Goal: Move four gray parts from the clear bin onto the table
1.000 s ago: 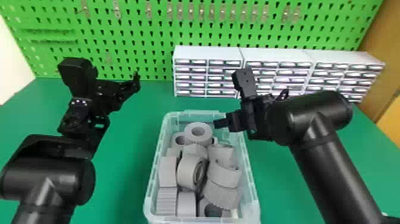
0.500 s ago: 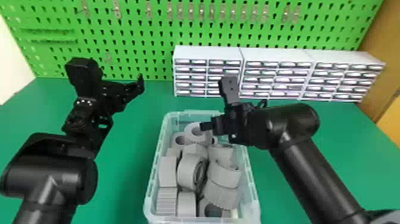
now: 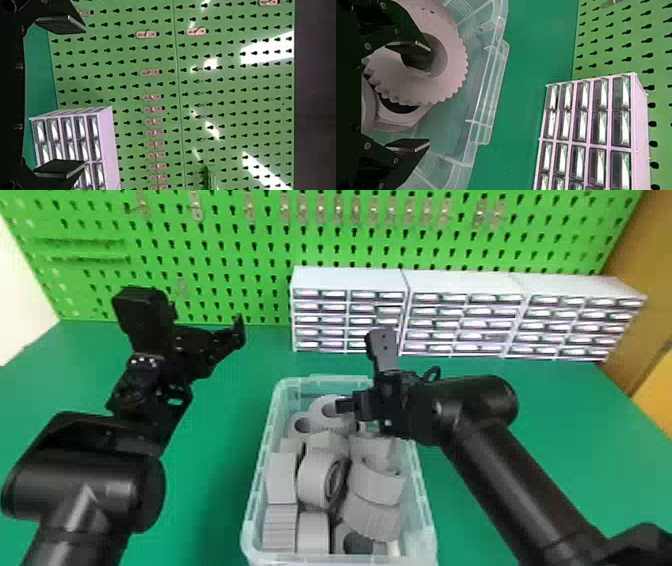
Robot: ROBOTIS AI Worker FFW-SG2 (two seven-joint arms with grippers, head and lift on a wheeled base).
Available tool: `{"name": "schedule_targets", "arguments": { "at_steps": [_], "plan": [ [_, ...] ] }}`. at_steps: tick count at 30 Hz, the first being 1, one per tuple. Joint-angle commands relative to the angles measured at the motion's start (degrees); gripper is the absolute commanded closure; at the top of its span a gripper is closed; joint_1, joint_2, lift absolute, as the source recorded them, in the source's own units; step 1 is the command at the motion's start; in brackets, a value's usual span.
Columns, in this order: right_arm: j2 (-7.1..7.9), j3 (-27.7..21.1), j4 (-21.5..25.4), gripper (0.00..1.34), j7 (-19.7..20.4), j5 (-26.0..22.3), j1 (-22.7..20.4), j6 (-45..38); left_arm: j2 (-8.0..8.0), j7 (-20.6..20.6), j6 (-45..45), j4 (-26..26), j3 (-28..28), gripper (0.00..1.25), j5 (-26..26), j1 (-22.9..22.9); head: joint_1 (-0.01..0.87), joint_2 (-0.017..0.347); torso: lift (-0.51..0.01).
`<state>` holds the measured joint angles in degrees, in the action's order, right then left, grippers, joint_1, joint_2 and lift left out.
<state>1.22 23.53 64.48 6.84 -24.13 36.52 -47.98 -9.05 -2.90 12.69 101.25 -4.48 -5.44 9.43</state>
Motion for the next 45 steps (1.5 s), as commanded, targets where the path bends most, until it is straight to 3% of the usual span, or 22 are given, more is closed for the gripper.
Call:
{"name": "schedule_targets", "arguments": {
  "at_steps": [1,22,37,39,42,45],
  "plan": [
    [-0.43,1.0,-2.9,0.44,0.3,-1.0,0.8,2.6,-0.09,0.0,0.1,-0.1,-0.4,0.10,-0.1,0.1,0.686,0.026,-0.050],
    [-0.25,1.3,-8.7,0.44,0.4,-0.6,0.7,4.9,-0.09,-0.9,0.6,-0.1,-0.4,0.10,-0.5,-0.6,0.686,0.026,-0.050],
    [-0.25,1.9,-9.0,0.45,0.4,0.2,0.2,4.9,-0.09,-1.0,0.7,-0.1,-0.3,0.10,-0.7,-1.3,0.686,0.026,-0.050],
    [-0.25,2.1,-8.8,0.53,0.4,0.4,0.3,4.7,-0.09,-1.0,0.7,-0.1,-0.3,0.10,-0.7,-1.3,0.686,0.026,-0.050],
    [-0.25,2.3,-8.1,0.76,0.4,1.6,0.2,4.2,-0.09,-1.1,0.7,-0.1,-0.3,0.10,-0.7,-1.3,0.686,0.026,-0.050],
    [-0.25,3.5,-6.1,0.93,2.7,2.6,0.2,3.5,-0.09,-1.1,0.7,-0.1,-0.3,0.10,-0.7,-1.3,0.686,0.026,-0.050]
  ]
}}
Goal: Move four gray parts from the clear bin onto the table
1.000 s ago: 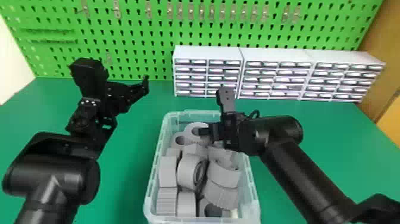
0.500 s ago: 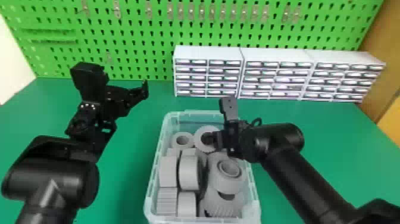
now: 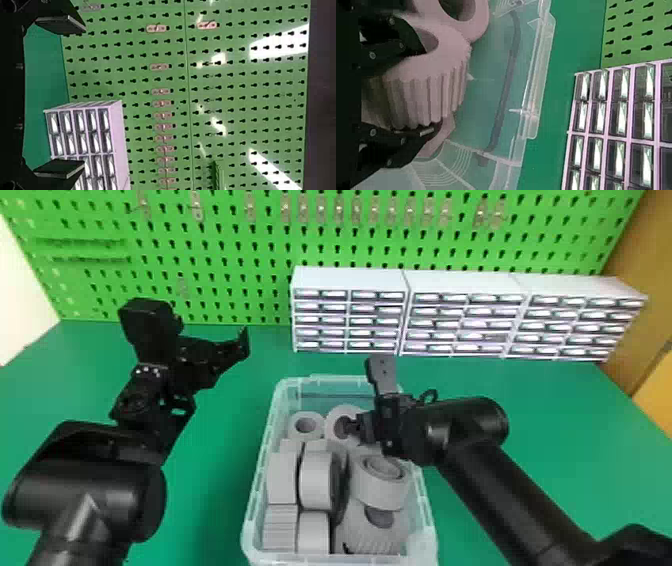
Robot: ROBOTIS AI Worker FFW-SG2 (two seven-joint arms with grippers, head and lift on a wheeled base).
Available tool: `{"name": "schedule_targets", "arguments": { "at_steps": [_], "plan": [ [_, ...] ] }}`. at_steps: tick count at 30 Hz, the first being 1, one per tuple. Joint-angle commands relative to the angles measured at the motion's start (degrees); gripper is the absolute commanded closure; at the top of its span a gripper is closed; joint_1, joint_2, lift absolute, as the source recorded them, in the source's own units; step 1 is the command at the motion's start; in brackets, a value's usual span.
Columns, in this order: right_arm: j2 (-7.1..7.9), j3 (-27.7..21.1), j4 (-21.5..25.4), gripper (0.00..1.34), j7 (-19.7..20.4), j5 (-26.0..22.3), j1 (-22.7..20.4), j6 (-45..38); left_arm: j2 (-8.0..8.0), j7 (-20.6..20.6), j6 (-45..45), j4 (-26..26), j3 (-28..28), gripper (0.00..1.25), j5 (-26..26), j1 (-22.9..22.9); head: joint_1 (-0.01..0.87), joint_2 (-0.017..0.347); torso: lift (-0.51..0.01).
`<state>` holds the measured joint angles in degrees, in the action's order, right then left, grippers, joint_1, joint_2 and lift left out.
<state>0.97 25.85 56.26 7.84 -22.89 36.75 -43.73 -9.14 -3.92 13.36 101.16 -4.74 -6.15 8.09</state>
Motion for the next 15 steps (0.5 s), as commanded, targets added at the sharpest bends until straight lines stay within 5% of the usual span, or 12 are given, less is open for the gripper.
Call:
{"name": "schedule_targets", "arguments": {
  "at_steps": [1,15],
  "plan": [
    [0.00,1.6,2.8,0.96,2.4,1.5,-0.3,-0.7,0.00,0.0,0.0,0.0,0.0,0.10,0.0,0.0,0.686,0.026,-0.050],
    [0.43,3.8,7.2,1.01,4.3,2.7,-0.7,-0.6,0.00,-0.1,0.2,0.0,-0.2,0.10,0.0,-0.1,0.686,0.026,-0.050]
  ]
}}
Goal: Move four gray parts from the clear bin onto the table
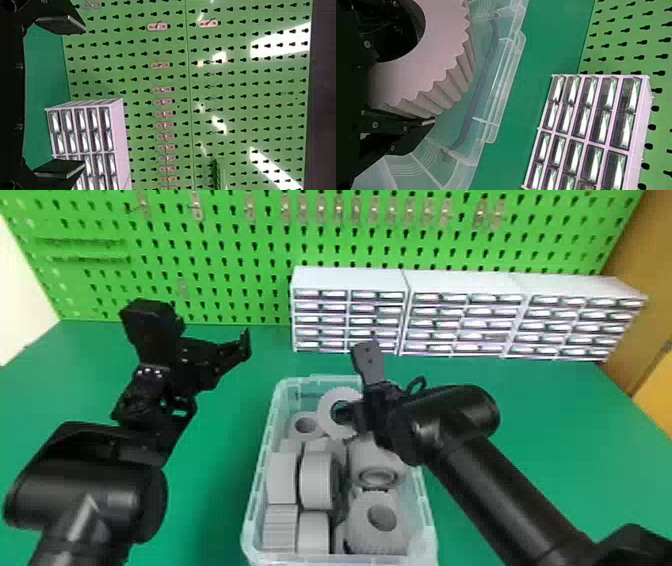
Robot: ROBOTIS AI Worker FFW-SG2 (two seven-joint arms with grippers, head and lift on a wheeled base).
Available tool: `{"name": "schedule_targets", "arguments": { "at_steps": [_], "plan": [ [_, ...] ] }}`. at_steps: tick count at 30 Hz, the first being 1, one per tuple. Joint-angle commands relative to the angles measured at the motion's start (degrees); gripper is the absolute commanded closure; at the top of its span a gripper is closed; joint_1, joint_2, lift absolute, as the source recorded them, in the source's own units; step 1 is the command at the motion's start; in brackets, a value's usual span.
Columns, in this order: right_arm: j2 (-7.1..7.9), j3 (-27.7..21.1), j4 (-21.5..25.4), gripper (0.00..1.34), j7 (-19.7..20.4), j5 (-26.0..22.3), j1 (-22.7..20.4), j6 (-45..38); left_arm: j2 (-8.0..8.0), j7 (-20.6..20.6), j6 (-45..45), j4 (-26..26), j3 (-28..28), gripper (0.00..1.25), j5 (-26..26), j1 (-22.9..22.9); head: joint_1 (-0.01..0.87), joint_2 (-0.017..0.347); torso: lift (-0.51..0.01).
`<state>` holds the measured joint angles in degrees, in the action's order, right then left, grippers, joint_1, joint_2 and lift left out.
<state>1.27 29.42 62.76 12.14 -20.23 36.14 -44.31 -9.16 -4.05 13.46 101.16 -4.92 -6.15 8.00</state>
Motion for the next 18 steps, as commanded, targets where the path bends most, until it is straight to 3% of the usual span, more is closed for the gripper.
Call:
{"name": "schedule_targets", "arguments": {
  "at_steps": [1,11,18],
  "plan": [
    [0.13,0.2,0.9,1.01,0.0,0.0,-0.1,0.0,0.02,0.0,0.1,0.0,0.0,0.10,0.0,0.0,0.686,0.026,-0.050],
    [0.66,0.7,4.2,1.01,-0.1,0.8,-0.5,-0.9,-0.07,0.0,0.2,0.0,0.0,0.10,0.0,-0.1,0.686,0.026,-0.050],
    [2.07,-0.3,12.8,1.01,0.0,2.5,-2.4,-3.2,0.02,0.0,0.2,0.0,0.4,0.10,0.2,-0.5,0.686,0.026,-0.050]
  ]
}}
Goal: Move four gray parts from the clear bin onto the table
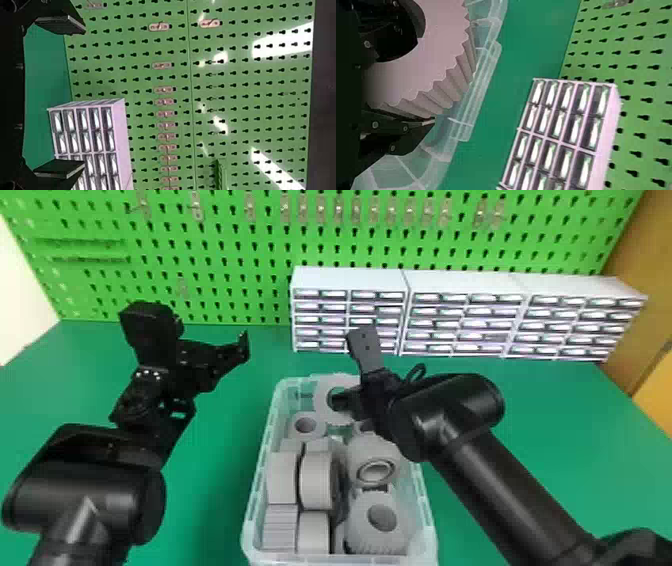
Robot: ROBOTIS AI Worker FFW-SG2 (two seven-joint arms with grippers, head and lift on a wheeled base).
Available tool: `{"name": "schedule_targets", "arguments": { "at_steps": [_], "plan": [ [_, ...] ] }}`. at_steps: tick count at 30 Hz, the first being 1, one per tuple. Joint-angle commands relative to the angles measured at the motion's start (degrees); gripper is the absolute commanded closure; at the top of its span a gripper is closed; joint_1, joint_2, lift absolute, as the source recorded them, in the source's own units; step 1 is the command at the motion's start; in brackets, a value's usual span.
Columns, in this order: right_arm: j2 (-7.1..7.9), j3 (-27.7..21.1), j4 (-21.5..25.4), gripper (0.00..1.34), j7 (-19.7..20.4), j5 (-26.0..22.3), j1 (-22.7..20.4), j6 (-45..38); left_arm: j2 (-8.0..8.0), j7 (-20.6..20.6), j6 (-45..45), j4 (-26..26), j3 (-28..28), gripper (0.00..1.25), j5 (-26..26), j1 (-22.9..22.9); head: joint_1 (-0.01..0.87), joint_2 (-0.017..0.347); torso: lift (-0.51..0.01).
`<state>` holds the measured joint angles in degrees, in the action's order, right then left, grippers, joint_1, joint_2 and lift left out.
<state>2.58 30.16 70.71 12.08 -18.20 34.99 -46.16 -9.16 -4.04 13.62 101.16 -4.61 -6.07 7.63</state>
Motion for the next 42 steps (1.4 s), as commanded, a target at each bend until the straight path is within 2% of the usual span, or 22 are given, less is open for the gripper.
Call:
{"name": "schedule_targets", "arguments": {
  "at_steps": [1,12,18,27,32,37,42],
  "plan": [
    [0.94,-1.4,6.2,1.01,0.0,0.4,-1.6,-1.7,0.01,0.0,0.0,0.0,0.0,0.10,0.3,-0.1,0.686,0.026,-0.050],
    [2.87,-7.5,21.4,1.01,0.0,1.1,-6.6,-7.1,0.01,0.0,-0.1,0.0,0.7,0.10,0.3,-0.2,0.686,0.026,-0.050],
    [4.10,-13.2,29.7,1.01,0.0,2.9,-10.6,-10.7,0.01,-0.1,-0.1,0.0,0.7,0.10,0.1,-0.2,0.686,0.026,-0.050],
    [5.51,-20.9,38.1,1.01,0.0,5.7,-15.6,-17.9,0.01,-0.2,-0.1,0.1,0.9,0.11,-0.2,-0.3,0.686,0.026,-0.050],
    [5.33,-25.5,40.5,1.01,0.0,6.7,-18.7,-20.4,0.01,-0.7,-0.1,0.1,1.0,0.11,-0.2,-0.3,0.686,0.026,-0.050],
    [4.10,-29.4,40.5,1.01,0.0,7.3,-22.0,-21.7,0.10,-1.0,-0.1,0.1,1.1,0.11,-0.3,-0.5,0.686,0.026,-0.050],
    [3.92,-31.9,39.9,1.01,0.0,8.2,-23.7,-24.8,0.10,-1.0,-0.1,0.1,0.7,0.11,-0.3,-0.2,0.686,0.026,-0.050]
  ]
}}
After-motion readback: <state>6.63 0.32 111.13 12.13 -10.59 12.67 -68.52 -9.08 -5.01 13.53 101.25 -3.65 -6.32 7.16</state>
